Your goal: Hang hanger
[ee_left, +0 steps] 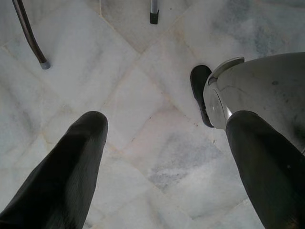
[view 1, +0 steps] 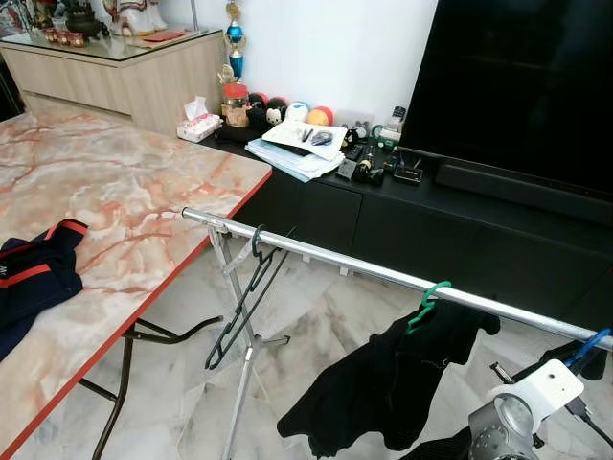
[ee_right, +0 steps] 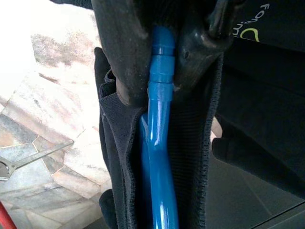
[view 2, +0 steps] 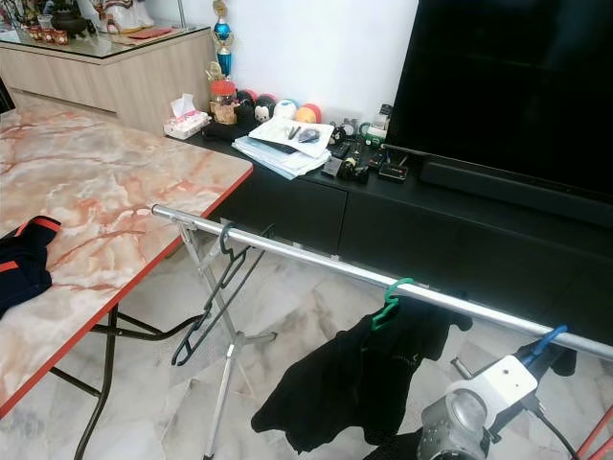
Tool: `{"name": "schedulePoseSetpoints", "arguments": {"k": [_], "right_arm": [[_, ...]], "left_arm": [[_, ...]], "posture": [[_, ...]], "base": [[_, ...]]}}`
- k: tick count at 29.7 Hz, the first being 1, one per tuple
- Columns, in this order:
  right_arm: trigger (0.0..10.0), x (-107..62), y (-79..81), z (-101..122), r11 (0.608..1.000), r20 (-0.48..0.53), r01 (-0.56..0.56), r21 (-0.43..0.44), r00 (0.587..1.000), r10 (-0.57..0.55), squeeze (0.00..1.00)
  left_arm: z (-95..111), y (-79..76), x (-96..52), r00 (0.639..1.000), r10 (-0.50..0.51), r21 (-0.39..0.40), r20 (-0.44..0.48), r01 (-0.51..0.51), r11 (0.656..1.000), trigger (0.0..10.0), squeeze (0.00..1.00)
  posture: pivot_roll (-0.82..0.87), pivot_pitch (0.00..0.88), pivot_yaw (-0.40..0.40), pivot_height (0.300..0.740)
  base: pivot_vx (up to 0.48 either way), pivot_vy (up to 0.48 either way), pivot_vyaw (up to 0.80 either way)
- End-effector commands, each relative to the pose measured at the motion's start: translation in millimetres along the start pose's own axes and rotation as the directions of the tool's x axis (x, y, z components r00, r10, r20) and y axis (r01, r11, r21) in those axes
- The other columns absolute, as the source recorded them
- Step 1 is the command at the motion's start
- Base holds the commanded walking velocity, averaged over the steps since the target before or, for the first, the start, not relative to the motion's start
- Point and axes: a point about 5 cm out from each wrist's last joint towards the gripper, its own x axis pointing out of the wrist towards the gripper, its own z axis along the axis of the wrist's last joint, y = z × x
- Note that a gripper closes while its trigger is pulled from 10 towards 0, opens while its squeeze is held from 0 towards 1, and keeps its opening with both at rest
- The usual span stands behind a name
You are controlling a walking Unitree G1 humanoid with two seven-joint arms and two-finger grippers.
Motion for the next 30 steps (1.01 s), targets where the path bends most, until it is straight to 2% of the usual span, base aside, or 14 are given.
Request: {"name": "schedulePoseSetpoints", "arguments": {"k": [1, 15, 19, 24, 30], "right_arm": [[0.0, 0.3, -4.6, -3, 1.0, -0.01, 0.009, -0.017, 1.0, -0.009, 0.0], [0.0, -2.1, 4.8, 2, 0.995, 0.059, -0.038, -0.094, 0.997, 0.044, 0.0], [0.0, -4.8, 7.7, 5, 0.987, 0.112, -0.073, -0.143, 0.99, 0.09, 0.0], [0.0, -6.3, 8.9, 6, 0.984, 0.136, -0.088, -0.157, 0.985, 0.109, 0.0], [0.0, -10.5, 10.4, 11, 0.976, 0.21, -0.106, -0.192, 0.967, 0.146, 0.0]], "left_arm": [[-2, 1.2, -0.4, 1.0, 0.008, 0.003, -0.012, -0.008, 1.0, 10.0, 0.0], [-2, -1.2, 0.5, 1.0, 0.014, -0.016, -0.014, -0.014, 1.0, 10.0, 0.0], [-2, -0.6, 0.4, 1.0, 0.019, -0.02, -0.016, -0.02, 1.0, 10.0, 0.0], [-2, 0.6, 0.4, 0.999, 0.028, -0.028, -0.014, -0.029, 0.999, 10.0, 0.0], [-3, 1.3, 0.1, 0.999, 0.032, -0.031, -0.018, -0.033, 0.999, 10.0, 0.0]], "posture": [[0.28, 0.0, -0.031, 0.74], [0.32, 0.0, -0.051, 0.74], [0.34, 0.0, -0.057, 0.74], [0.36, 0.0, -0.062, 0.74], [0.36, 0.0, -0.065, 0.74]], "base": [[0.0, 0.0, 0.0], [0.0, 0.0, 0.0], [0.0, 0.0, 0.0], [0.0, 0.0, 0.0], [0.0, 0.0, 0.0]]}}
